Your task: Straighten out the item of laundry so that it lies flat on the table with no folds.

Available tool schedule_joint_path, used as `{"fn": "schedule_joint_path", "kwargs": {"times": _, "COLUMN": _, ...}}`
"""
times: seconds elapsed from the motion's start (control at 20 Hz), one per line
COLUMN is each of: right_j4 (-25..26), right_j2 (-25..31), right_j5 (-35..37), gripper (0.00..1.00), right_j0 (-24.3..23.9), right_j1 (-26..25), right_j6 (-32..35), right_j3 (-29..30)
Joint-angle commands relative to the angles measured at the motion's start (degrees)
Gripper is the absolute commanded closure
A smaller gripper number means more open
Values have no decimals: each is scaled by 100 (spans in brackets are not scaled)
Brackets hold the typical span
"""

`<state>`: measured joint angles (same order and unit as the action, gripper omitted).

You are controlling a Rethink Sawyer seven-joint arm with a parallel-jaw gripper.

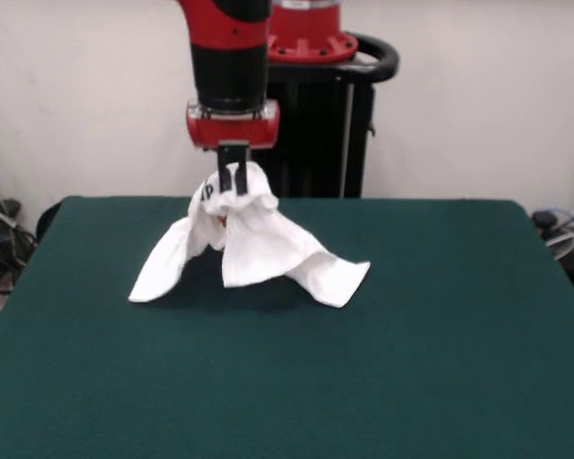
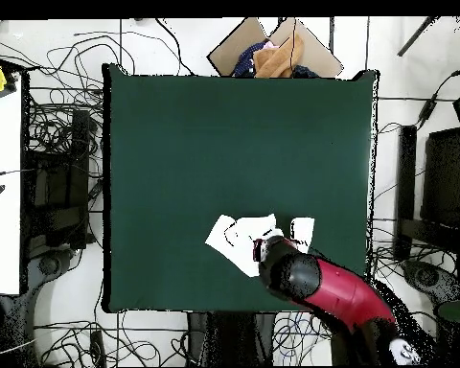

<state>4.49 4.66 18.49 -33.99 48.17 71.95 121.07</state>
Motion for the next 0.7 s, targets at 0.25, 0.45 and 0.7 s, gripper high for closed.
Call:
{"fn": "schedule_joint_path", "kwargs": {"times": 0.25, "right_j4": -1250, "right_j2": 1215, "right_j5": 1592, "gripper": 100, "right_j0": -561, "right_j1": 1546, "right_j6": 310, "right_j3": 785}}
{"fn": "schedule_joint_path", "kwargs": {"times": 0.45, "right_j4": -1303, "right_j2": 1564, "right_j5": 1911, "gripper": 100, "right_j0": -956, "right_j1": 1230, "right_j6": -210, "right_j3": 465}}
{"fn": "schedule_joint_path", "kwargs": {"times": 0.7, "right_j4": -761, "right_j2": 1760, "right_j5": 2574, "gripper": 100, "right_j0": -1096, "right_j1": 388, "right_j6": -495, "right_j3": -783}}
